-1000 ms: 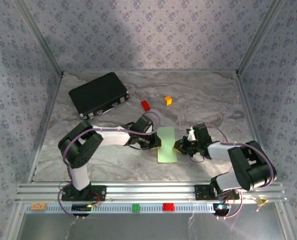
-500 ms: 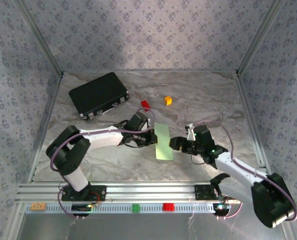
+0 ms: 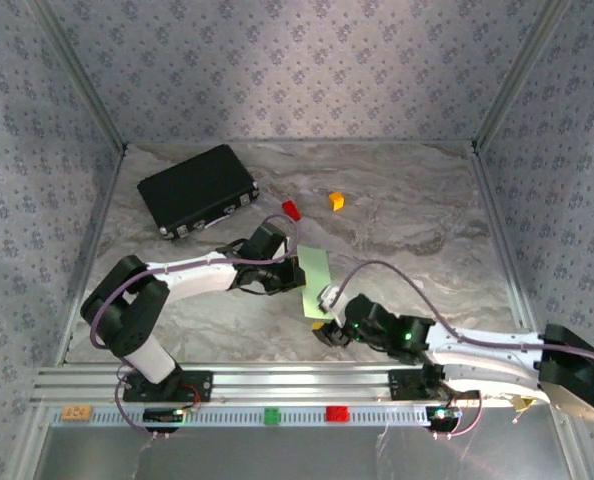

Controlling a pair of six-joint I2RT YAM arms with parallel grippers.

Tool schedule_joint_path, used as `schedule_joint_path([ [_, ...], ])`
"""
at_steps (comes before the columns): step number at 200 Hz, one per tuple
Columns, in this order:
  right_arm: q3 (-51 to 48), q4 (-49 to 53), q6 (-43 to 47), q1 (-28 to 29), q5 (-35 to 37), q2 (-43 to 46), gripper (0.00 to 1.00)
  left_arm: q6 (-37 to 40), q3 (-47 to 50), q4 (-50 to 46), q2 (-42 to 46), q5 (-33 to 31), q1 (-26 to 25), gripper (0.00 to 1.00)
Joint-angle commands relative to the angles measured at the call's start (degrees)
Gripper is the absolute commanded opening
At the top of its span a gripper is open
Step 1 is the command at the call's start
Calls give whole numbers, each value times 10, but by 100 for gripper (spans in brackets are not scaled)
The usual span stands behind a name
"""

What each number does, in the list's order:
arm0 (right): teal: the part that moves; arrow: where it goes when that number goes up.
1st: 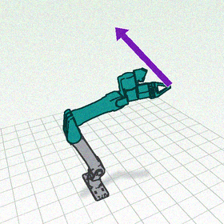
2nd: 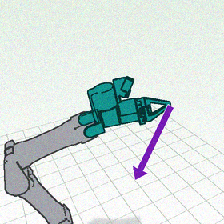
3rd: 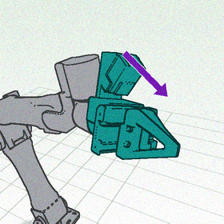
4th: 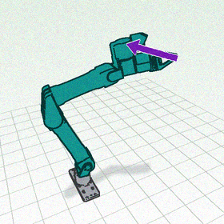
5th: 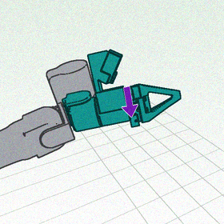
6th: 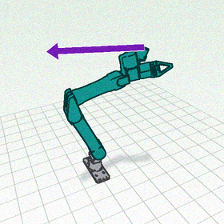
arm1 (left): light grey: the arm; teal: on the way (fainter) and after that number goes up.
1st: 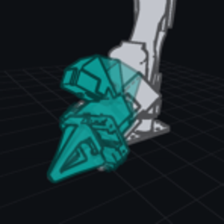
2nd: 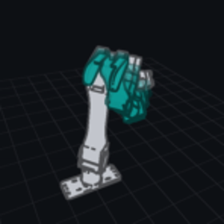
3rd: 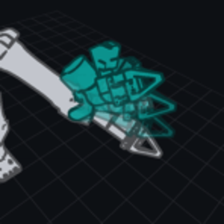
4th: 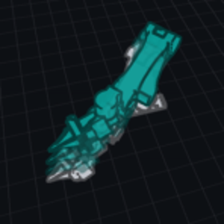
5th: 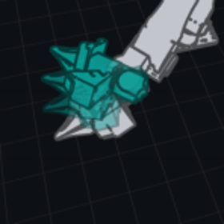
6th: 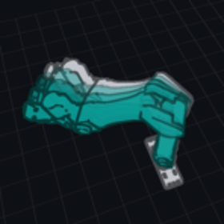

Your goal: Fold a paper plane with a square sheet of paper (pick it up from the middle)

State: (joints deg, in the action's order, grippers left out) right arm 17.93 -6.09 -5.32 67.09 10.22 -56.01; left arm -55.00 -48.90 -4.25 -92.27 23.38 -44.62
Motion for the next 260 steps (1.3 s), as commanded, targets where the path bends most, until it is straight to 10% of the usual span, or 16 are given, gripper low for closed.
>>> schedule_joint_path([
  [1,32,-44,94,39,126,-50,59,2,7,-9,22,8,3,0],
  [101,75,-157,135,109,291,-247,58,-1,12,-3,25,3,3,0],
  [188,35,-150,96,124,306,-210,27,-4,7,-3,18,-1,3,0],
  [260,28,-160,84,123,295,-197,22,-6,10,-2,17,-2,3,0],
])
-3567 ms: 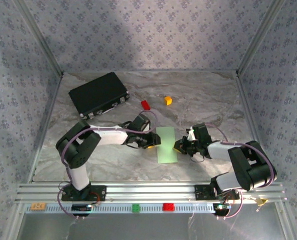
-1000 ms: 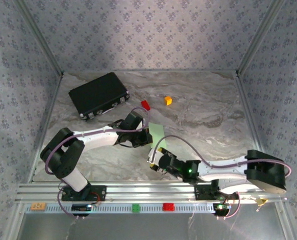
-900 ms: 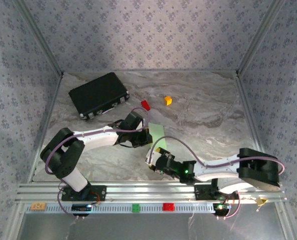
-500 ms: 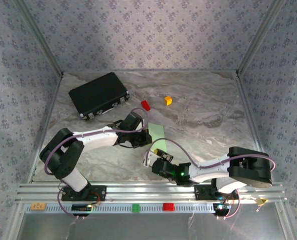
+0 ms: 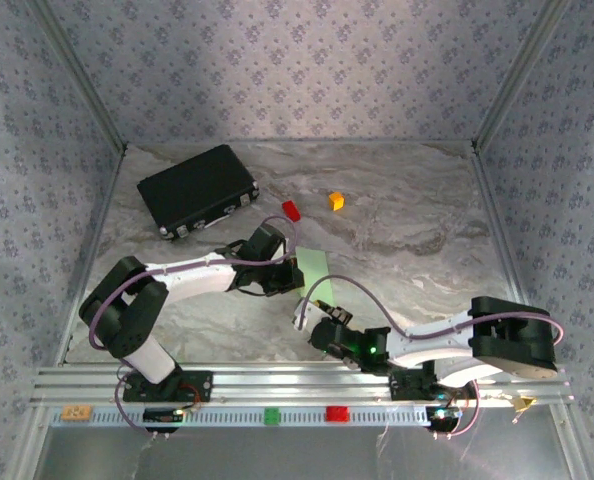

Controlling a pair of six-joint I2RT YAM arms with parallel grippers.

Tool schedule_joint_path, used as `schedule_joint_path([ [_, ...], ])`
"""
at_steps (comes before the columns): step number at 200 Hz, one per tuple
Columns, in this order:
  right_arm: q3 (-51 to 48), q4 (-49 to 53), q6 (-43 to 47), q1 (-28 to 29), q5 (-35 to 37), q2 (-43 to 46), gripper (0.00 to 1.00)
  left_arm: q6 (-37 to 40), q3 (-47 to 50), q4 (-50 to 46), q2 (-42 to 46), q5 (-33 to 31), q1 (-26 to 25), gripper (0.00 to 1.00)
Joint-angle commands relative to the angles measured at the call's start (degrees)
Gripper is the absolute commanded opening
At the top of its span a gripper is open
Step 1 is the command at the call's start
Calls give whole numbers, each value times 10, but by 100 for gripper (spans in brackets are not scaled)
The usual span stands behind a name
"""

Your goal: Fold a paper plane with a square sheet of paper (pick it up from the middle)

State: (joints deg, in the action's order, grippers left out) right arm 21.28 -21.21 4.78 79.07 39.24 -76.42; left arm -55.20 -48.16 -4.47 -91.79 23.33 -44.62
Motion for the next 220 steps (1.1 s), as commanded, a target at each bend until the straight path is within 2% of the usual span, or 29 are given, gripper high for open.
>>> schedule_joint_path([
  [1,-5,-9,-17,3,5,7,22,-4,3,0,13,-2,3,0],
  [54,-9,-2,-32,-4,2,14,8,-4,4,0,15,-4,3,0],
  [126,-4,18,-49,-14,-12,15,0,-1,4,-9,22,-10,3,4],
  [134,-3,20,-52,-16,-17,15,0,0,4,-12,24,-13,2,9],
  [144,-2,24,-56,-20,-27,16,0,3,2,-19,26,-17,3,22],
  [165,-3,33,-69,-35,-70,22,0,12,-2,-44,39,-37,3,28],
  [183,-6,33,-83,-51,-112,29,0,18,-4,-67,55,-60,3,49],
  [201,-5,41,-97,-68,-140,35,0,24,-8,-93,68,-83,4,59],
  [220,-4,47,-108,-86,-173,41,0,25,-6,-104,82,-100,5,65],
])
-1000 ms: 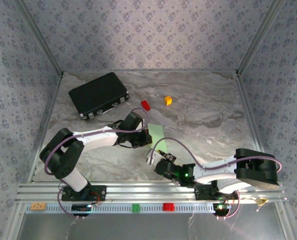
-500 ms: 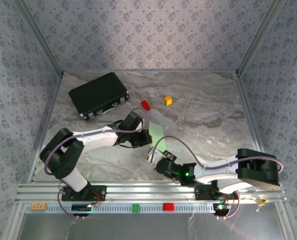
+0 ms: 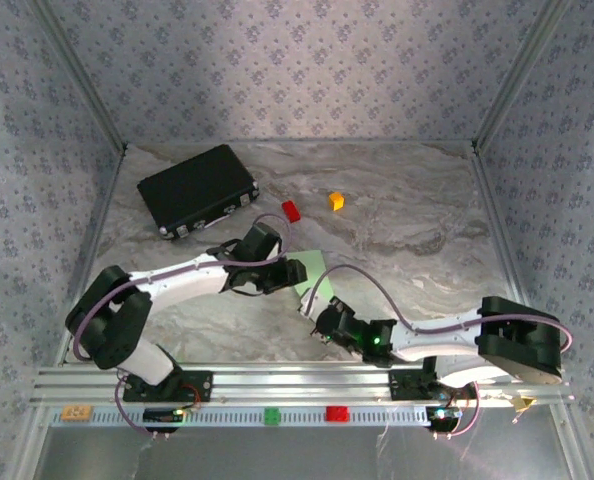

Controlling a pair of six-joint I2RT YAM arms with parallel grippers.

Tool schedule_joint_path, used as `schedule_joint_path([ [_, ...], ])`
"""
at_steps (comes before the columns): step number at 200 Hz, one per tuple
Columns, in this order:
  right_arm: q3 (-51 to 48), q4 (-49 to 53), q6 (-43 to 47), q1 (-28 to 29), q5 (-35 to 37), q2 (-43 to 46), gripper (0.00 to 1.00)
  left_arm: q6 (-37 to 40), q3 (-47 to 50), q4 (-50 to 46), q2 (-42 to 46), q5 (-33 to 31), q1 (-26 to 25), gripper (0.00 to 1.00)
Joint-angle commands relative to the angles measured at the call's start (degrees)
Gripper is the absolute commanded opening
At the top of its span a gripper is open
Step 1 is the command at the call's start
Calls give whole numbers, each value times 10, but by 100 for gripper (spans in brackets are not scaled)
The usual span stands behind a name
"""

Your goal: Fold a paper plane with a square sheet of paper (pick it up from the middle)

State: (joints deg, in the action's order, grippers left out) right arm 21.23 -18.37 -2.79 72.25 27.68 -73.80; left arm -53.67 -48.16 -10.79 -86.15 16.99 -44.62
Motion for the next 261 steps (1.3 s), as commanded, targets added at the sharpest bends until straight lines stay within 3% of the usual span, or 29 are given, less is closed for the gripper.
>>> schedule_joint_path([
  [1,-4,18,-32,-19,-59,15,0,9,-6,-41,26,-37,5,65],
  [37,3,23,-59,-80,-187,28,0,11,-3,-44,38,-44,8,61],
  [61,10,31,-121,-140,-296,26,0,12,-2,-45,44,-46,8,53],
  [108,47,84,-216,-229,-441,2,0,14,2,-46,59,-48,14,43],
  [154,38,23,-297,-260,-522,-25,0,18,4,-35,62,-30,29,38],
  [201,41,-23,-314,-253,-567,-30,0,28,-7,-7,43,26,57,34],
  [261,36,-31,-313,-252,-558,-50,0,62,-83,-12,-54,70,61,24],
])
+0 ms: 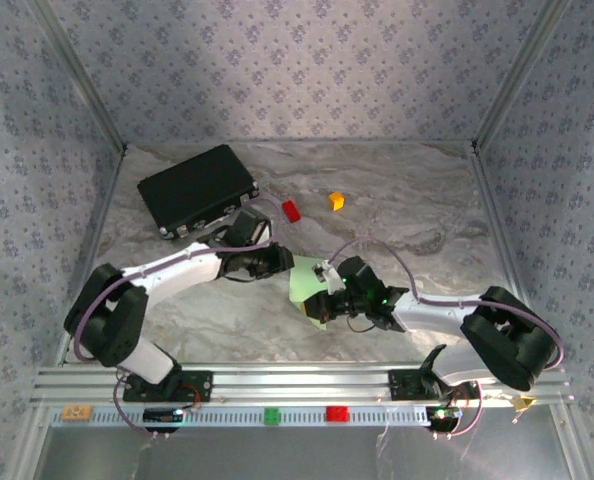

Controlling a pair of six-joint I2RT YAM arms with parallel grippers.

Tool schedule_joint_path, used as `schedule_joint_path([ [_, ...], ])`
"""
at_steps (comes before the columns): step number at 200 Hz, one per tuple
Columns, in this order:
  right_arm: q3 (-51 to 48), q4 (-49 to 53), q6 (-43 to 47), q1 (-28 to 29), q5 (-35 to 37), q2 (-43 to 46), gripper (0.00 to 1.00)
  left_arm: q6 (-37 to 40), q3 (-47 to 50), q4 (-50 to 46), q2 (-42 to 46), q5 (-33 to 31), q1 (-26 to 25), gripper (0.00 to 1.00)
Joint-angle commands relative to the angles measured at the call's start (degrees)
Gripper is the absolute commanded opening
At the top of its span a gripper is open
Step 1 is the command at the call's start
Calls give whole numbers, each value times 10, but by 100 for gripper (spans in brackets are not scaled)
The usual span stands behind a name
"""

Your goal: Fold a paper plane with a square sheet of paper (pick it up from the middle)

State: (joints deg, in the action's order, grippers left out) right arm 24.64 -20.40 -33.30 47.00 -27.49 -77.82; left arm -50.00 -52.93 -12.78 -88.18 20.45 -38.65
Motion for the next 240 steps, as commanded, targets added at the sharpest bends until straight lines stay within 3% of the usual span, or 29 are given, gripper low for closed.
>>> schedule_joint_path([
  [1,2,-11,-7,0,-7,-10,0,26,-37,8,-35,37,2,24],
  [70,-4,-15,-8,-7,-9,-32,0,75,-125,-22,-177,77,0,16],
  [116,-5,-14,-8,-10,-7,-36,0,85,-134,-30,-236,76,-1,13],
  [240,8,70,18,-57,58,-29,0,85,-113,-36,-237,53,-9,10],
])
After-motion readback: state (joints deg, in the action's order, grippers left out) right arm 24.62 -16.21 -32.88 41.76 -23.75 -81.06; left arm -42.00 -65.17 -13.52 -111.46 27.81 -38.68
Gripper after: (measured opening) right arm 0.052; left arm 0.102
